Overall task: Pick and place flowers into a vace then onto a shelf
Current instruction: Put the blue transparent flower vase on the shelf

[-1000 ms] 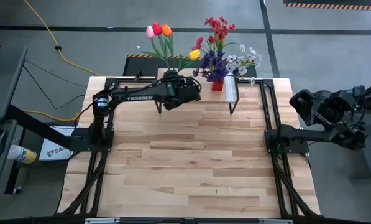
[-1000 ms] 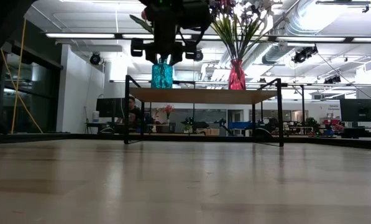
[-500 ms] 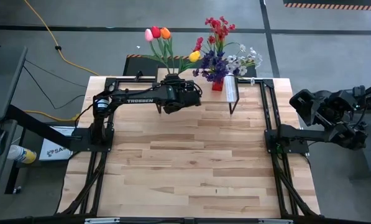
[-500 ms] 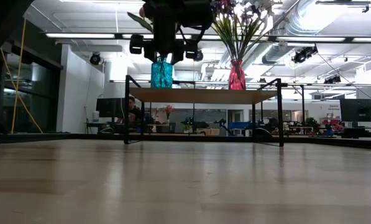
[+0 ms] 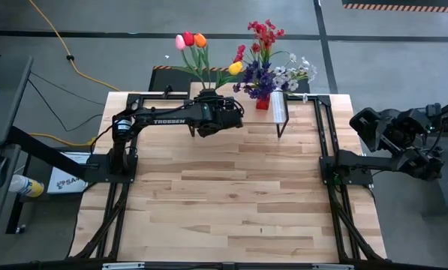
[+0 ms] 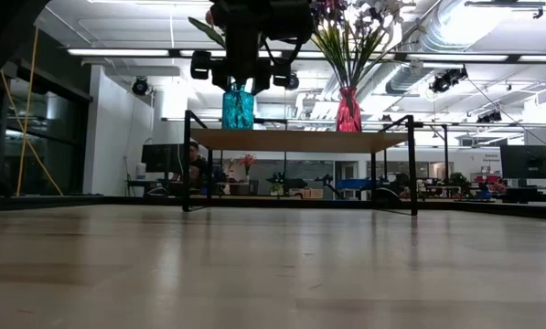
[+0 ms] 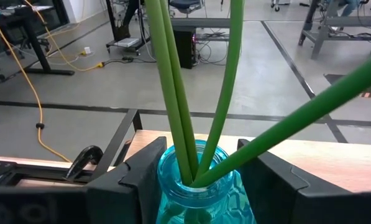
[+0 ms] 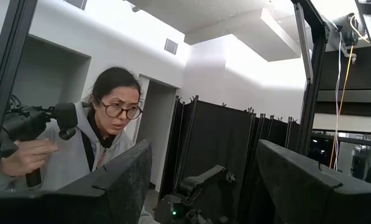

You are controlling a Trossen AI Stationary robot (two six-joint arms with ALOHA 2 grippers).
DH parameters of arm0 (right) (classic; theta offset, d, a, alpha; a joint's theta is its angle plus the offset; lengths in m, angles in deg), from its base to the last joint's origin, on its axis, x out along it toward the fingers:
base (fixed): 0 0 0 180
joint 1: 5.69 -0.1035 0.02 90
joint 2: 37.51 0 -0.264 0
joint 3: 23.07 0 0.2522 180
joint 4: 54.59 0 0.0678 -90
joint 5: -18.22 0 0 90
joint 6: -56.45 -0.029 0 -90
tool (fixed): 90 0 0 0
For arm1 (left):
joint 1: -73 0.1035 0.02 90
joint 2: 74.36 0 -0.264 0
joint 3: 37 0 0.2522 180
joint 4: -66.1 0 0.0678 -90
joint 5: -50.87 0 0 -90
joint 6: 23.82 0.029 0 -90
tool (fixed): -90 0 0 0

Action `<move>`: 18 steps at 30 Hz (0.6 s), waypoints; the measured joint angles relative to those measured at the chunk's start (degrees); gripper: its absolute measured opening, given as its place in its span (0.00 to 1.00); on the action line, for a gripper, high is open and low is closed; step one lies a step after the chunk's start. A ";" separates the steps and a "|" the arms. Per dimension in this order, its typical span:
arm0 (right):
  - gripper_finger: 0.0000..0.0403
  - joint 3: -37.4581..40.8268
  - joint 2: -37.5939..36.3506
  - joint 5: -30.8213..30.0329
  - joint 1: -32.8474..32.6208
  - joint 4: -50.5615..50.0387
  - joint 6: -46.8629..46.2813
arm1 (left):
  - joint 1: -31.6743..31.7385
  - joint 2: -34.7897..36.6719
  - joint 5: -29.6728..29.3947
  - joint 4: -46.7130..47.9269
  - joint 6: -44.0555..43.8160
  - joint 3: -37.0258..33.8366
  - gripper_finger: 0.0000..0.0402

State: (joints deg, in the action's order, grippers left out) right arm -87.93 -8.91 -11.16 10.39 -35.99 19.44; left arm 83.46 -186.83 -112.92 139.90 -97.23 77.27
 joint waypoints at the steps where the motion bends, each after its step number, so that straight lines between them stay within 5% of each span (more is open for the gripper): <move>1: 0.69 0.00 0.00 0.00 0.00 0.00 0.00 | 0.00 0.00 0.05 -0.02 -0.01 0.00 0.57; 11: 0.69 0.00 -0.02 0.00 0.00 -0.16 -0.02 | 0.00 0.00 0.14 -0.04 0.01 0.00 0.57; 18: 0.69 0.00 0.00 0.00 0.01 -0.48 -0.03 | 0.00 -0.04 -0.11 -0.04 -0.01 0.00 0.72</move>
State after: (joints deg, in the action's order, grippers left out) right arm -87.93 -8.91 -11.16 10.40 -36.47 19.41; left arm 83.46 -186.87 -113.03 139.87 -97.24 77.27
